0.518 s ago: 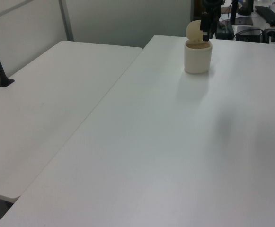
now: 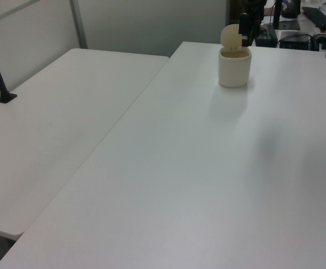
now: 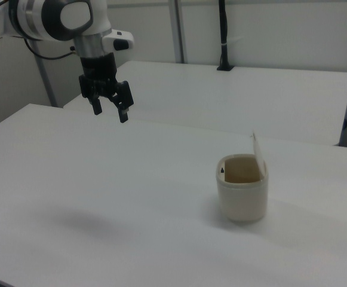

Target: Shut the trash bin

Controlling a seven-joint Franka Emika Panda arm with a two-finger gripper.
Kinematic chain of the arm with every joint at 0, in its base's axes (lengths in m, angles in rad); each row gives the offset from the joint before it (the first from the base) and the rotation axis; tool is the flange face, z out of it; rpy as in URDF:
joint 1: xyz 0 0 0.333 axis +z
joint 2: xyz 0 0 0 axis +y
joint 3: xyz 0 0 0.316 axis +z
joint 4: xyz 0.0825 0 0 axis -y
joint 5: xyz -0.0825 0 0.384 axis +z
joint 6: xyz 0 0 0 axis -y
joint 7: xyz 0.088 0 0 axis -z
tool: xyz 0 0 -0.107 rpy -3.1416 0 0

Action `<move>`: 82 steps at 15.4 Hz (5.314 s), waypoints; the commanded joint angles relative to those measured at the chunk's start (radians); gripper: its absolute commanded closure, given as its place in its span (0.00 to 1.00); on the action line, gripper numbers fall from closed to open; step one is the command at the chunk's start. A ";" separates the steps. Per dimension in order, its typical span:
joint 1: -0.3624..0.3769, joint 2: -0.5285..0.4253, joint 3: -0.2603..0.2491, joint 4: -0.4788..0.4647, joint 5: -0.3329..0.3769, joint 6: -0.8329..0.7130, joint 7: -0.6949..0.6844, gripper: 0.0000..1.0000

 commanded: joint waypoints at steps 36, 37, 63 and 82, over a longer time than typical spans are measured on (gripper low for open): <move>-0.129 0.251 -0.344 0.015 -0.185 0.781 0.484 1.00; -0.126 0.251 -0.341 0.011 -0.178 0.761 0.456 1.00; -0.101 0.343 -0.221 -0.046 -0.175 0.622 0.330 1.00; 0.115 0.051 -0.121 -0.046 0.069 0.186 0.067 0.71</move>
